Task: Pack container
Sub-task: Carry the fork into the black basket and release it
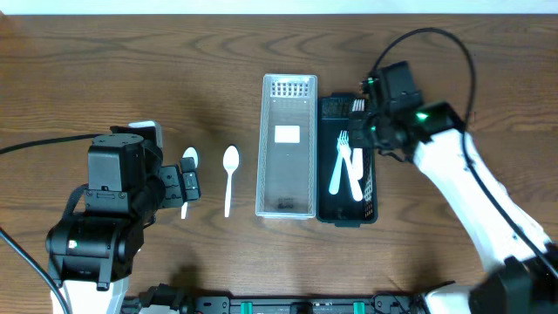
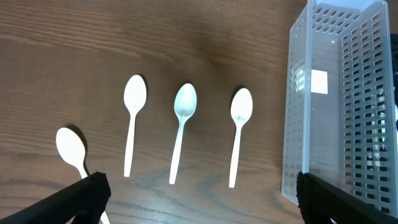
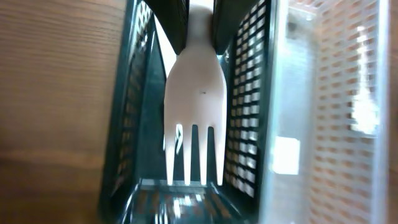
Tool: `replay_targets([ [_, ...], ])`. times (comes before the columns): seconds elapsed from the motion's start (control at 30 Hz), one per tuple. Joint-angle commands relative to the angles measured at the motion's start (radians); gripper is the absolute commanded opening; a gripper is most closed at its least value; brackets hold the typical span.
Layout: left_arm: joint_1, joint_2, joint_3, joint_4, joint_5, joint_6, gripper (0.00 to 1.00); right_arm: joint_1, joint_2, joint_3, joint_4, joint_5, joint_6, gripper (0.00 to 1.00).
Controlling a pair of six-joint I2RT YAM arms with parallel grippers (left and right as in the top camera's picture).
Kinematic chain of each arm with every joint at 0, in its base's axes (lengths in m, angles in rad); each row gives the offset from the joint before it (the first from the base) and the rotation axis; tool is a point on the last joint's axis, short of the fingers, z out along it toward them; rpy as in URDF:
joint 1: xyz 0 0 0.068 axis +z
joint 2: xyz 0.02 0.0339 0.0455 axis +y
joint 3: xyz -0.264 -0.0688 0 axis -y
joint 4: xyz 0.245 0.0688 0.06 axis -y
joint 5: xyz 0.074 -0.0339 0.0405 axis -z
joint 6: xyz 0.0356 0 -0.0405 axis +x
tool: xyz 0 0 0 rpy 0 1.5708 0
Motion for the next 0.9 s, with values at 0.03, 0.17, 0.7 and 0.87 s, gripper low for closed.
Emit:
replay_targets([
  [0.03,0.004,-0.002,0.019,-0.008,-0.009,-0.002,0.98,0.011,0.146,-0.009,0.002,0.023,0.027,0.02],
  [0.17,0.004,-0.002,0.019,-0.008,-0.009,-0.002,0.98,0.011,0.252,-0.009,0.008,0.011,0.005,0.04],
  [0.7,0.004,-0.002,0.019,-0.008,-0.009,-0.002,0.98,0.01,0.215,0.089,-0.039,-0.051,-0.079,0.51],
  [0.87,0.004,-0.002,0.019,-0.008,-0.009,-0.002,0.98,-0.034,0.111,0.209,-0.094,-0.023,-0.083,0.51],
])
